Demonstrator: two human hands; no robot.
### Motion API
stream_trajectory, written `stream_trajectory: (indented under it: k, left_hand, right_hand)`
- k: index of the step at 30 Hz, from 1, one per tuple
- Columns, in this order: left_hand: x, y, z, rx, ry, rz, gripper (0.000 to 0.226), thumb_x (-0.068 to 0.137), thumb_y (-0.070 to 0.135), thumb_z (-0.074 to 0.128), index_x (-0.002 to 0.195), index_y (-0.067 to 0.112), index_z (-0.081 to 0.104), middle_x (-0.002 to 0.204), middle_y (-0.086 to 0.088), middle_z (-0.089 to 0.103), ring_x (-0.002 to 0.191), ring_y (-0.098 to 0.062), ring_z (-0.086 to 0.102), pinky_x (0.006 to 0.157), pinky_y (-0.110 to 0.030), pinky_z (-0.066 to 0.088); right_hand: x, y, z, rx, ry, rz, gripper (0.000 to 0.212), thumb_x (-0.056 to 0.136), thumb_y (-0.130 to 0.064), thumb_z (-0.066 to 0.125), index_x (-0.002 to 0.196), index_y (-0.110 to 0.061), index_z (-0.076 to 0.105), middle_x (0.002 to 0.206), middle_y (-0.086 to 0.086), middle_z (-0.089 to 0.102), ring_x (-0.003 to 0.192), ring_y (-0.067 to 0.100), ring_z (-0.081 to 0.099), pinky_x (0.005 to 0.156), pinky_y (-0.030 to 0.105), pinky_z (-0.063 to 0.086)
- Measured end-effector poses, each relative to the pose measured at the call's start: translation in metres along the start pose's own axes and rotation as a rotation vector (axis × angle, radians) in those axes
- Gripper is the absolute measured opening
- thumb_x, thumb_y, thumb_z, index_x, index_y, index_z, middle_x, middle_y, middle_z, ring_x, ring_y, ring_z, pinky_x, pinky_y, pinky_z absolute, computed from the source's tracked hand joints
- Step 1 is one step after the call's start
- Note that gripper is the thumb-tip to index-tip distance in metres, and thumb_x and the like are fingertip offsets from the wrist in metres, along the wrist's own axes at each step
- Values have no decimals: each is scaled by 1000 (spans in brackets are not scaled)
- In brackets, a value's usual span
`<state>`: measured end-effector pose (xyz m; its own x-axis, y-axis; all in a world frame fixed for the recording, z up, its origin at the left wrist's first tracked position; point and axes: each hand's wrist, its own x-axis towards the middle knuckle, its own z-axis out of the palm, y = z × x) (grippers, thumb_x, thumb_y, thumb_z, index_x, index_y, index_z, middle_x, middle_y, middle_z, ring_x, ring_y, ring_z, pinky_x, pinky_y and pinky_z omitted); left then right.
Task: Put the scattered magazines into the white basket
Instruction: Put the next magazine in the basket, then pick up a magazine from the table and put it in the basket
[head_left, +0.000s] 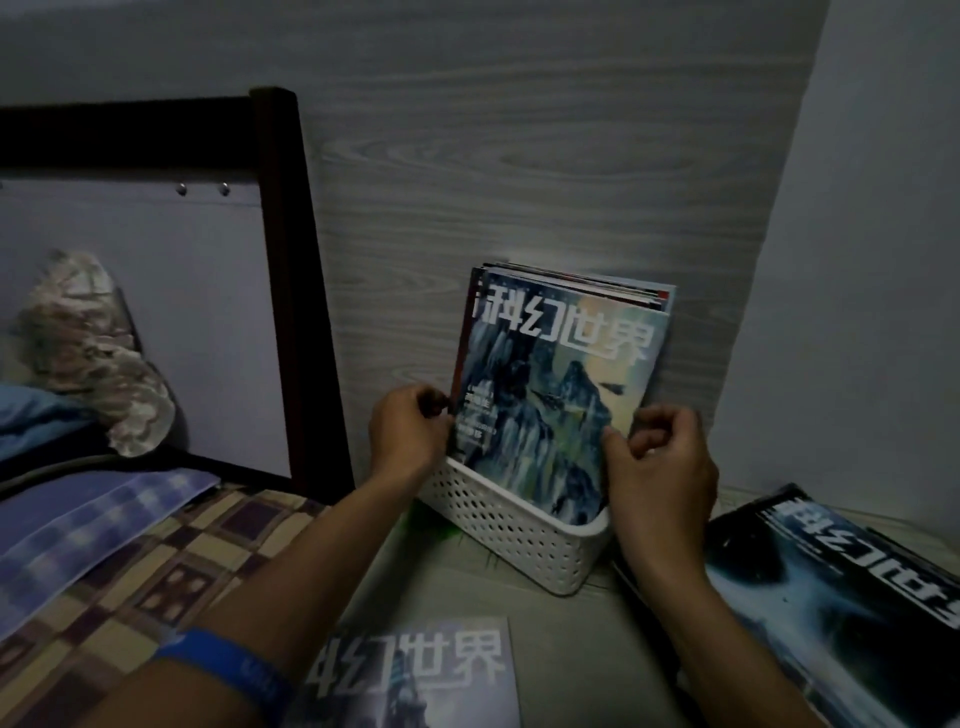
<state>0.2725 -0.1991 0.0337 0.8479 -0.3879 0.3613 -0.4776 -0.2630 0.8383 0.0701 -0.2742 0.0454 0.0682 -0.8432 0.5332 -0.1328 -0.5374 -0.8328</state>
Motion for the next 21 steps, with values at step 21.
stream_trajectory:
  k: [21]
  left_hand:
    - [-206,-68,-197,259,-517,-204,23,88,36,69,95,15,73,91,1,76,77,-14,70,74,-37,57]
  right_hand:
    - [-136,-65,-91,-776,-1341,-83,41,79,-58,65,103,-25,61,102,-3,65,85,16,63,73,34,52]
